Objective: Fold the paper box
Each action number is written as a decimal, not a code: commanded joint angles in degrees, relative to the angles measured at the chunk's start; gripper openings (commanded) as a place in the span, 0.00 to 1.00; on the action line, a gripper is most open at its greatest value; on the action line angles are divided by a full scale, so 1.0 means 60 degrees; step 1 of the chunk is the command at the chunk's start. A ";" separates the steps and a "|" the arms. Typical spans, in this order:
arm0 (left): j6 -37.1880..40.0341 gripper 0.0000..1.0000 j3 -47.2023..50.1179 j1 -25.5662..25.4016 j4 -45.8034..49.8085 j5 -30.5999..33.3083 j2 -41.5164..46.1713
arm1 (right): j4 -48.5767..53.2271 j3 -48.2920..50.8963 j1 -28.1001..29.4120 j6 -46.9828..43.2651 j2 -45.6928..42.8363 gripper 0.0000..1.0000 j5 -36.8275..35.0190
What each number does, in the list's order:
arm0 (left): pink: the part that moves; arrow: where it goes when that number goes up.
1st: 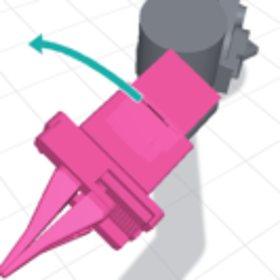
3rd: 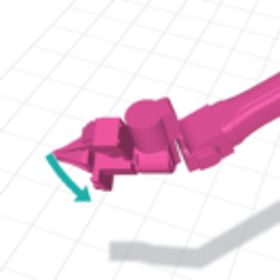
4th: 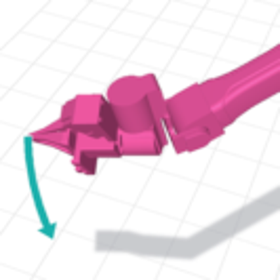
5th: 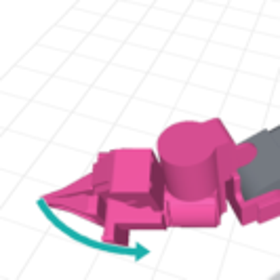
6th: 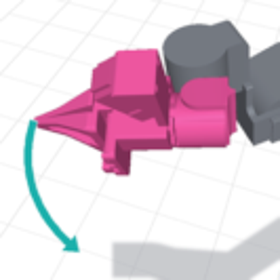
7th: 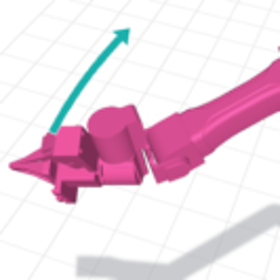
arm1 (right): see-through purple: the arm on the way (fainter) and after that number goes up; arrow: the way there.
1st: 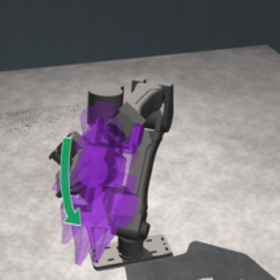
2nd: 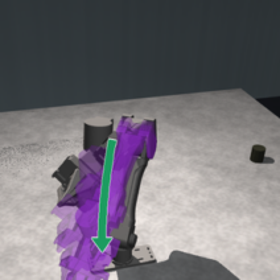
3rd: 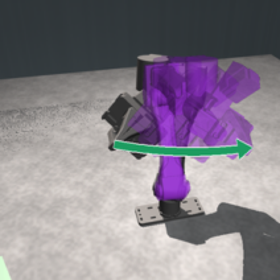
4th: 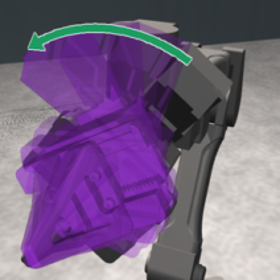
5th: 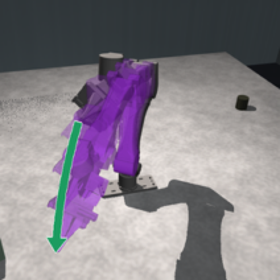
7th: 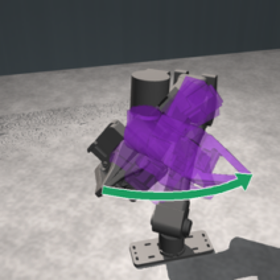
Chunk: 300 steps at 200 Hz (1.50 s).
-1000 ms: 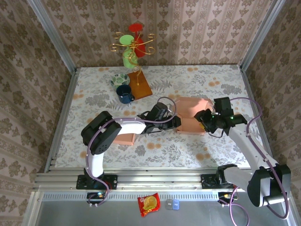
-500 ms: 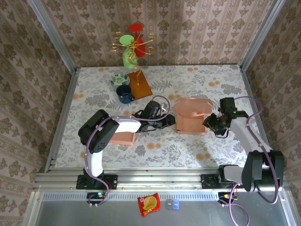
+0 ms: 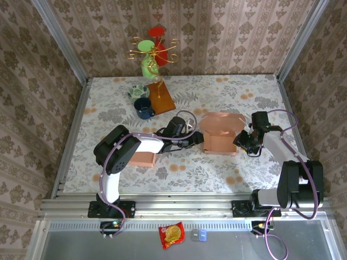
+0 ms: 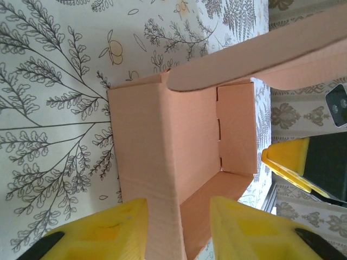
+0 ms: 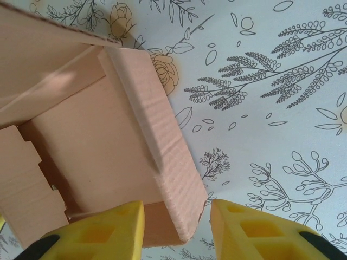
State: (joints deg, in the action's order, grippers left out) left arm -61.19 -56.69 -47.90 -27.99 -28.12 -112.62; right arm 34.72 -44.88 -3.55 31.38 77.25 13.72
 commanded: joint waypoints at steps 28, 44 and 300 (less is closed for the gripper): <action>-0.0129 0.33 -0.0073 0.0028 -0.0250 -0.0170 -0.0361 | -0.0072 0.0128 -0.0038 -0.0190 0.0127 0.37 0.0086; -0.0132 0.32 -0.0008 0.0027 -0.0250 -0.0148 -0.0384 | -0.0115 0.0178 -0.0038 -0.0154 0.0147 0.36 0.0131; 0.2772 0.12 -0.3176 -0.1012 0.7320 0.2248 -0.0428 | -0.0601 0.0608 -0.0023 0.0191 0.0176 0.26 0.0364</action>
State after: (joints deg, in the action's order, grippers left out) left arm -49.23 -71.61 -52.10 0.54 -20.29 -114.54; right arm 31.88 -42.52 -3.55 31.79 77.65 15.16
